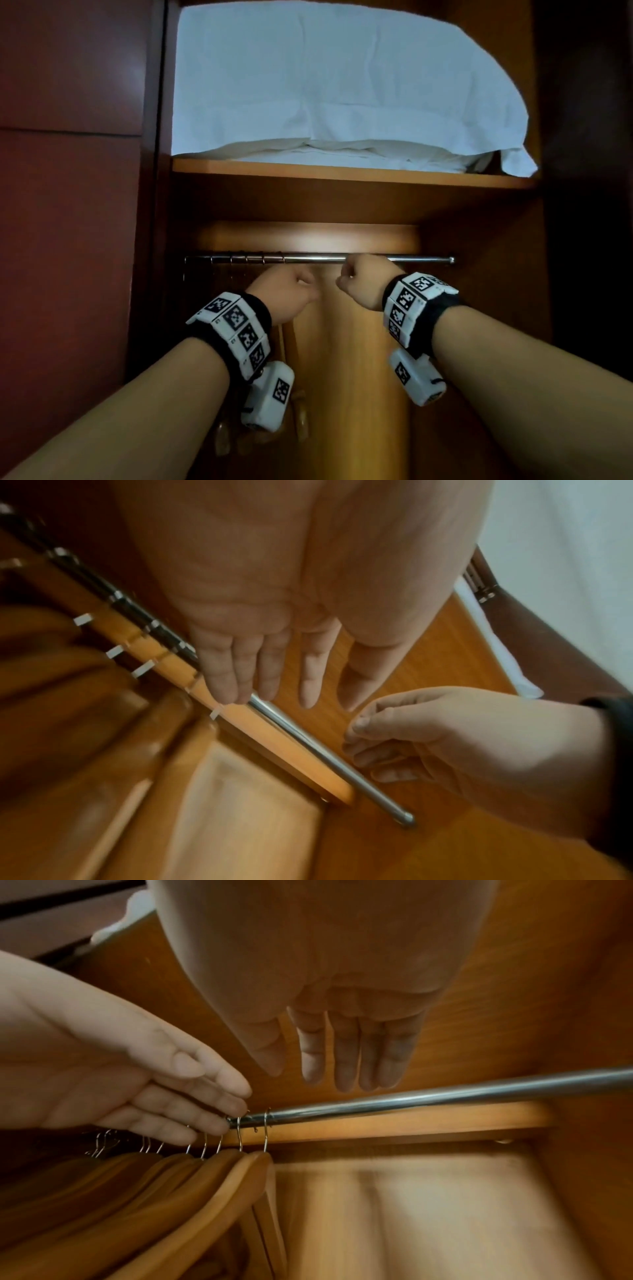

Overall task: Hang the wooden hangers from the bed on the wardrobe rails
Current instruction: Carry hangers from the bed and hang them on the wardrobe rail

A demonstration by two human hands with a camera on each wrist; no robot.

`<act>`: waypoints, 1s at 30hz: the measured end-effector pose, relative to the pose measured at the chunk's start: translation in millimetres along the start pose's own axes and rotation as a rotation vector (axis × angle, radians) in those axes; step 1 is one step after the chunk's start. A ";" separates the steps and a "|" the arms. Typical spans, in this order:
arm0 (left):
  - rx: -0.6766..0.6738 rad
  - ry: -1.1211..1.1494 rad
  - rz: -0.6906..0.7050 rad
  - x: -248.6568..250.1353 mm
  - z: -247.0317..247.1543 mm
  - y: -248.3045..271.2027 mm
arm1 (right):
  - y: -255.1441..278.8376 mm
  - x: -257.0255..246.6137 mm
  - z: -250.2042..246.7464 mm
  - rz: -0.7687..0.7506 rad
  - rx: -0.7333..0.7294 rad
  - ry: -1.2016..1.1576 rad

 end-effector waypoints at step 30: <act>-0.647 0.457 0.305 305.4 306.6 263.2 | 445.9 238.9 -239.0 0.585 -0.185 0.318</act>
Point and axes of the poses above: each hand's wrist, its own y-axis away from the middle knuckle, its own z-axis out of the palm, x = y × z, the point moved 1 cm from there along -y, towards the middle knuckle, and after that the axes turned 12 degrees about y, right-handed, at the moved point
